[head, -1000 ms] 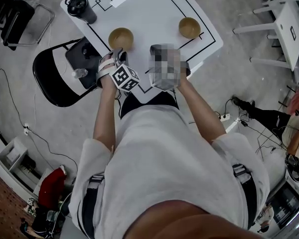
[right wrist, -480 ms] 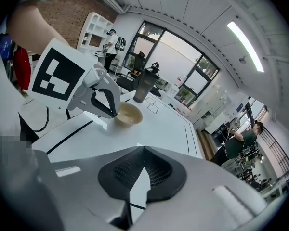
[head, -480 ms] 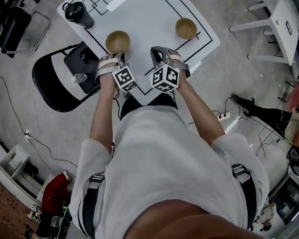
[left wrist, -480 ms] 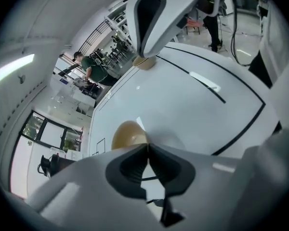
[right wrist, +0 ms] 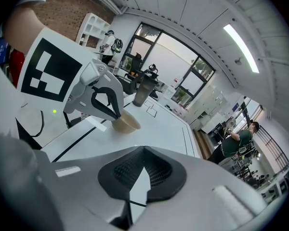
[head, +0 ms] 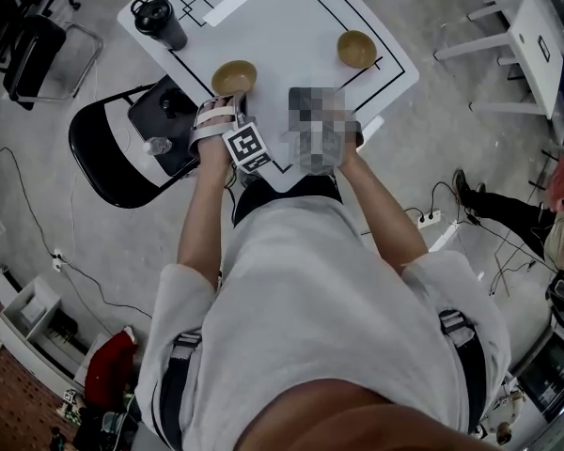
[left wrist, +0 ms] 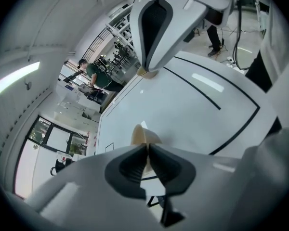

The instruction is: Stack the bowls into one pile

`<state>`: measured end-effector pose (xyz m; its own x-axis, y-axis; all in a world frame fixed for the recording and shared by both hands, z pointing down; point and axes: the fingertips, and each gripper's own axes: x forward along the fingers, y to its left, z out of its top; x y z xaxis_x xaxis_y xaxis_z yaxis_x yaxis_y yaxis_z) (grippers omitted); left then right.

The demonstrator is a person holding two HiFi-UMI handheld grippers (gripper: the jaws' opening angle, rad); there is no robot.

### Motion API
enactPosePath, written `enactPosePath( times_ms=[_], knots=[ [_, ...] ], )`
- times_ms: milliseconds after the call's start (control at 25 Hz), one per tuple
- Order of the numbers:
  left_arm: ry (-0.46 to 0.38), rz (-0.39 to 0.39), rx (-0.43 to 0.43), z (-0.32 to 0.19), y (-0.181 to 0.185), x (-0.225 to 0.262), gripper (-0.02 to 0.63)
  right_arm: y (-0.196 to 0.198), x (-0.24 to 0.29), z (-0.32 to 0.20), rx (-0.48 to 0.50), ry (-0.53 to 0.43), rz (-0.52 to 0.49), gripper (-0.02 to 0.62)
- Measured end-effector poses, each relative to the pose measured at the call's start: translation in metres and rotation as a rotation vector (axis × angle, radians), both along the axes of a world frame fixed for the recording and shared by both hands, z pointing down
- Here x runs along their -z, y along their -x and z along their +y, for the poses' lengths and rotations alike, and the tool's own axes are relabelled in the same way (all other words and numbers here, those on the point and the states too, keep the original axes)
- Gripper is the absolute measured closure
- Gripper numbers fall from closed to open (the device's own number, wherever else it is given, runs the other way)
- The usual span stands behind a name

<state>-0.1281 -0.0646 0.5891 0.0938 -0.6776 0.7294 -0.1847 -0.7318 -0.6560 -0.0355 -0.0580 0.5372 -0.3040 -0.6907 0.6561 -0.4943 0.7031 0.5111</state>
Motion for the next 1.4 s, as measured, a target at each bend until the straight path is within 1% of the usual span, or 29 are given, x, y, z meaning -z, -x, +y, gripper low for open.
enactPosePath(
  times_ms=[120,240,400,520,680,920,1080,1240,1400],
  knots=[
    [-0.019,0.02,-0.01,0.005,-0.002,0.008,0.588,-0.004,0.005,0.005,-0.026,-0.017,-0.002,0.595],
    [-0.044,0.016,-0.026,0.009,-0.004,0.015,0.589,-0.007,0.009,0.011,-0.041,-0.032,-0.007,0.595],
    [-0.076,0.013,-0.01,0.017,-0.015,0.027,0.588,-0.016,0.011,0.02,-0.02,-0.041,-0.019,0.595],
    [-0.102,0.016,0.004,0.012,-0.028,0.034,0.589,-0.025,0.01,0.013,-0.004,-0.044,-0.027,0.595],
    [-0.112,0.013,0.024,0.003,-0.042,0.04,0.589,-0.033,0.015,0.0,0.025,-0.049,-0.044,0.595],
    [-0.126,0.003,0.031,-0.01,-0.072,0.046,0.589,-0.06,0.018,-0.014,0.039,-0.053,-0.057,0.595],
    [-0.112,0.018,0.025,-0.016,-0.096,0.044,0.589,-0.084,0.017,-0.018,0.027,-0.051,-0.058,0.595],
    [-0.132,-0.001,-0.005,-0.025,-0.122,0.05,0.589,-0.111,0.018,-0.022,0.001,-0.051,-0.057,0.595],
    [-0.124,0.02,-0.037,-0.031,-0.148,0.049,0.589,-0.133,0.021,-0.028,-0.029,-0.058,-0.061,0.595]
  ],
)
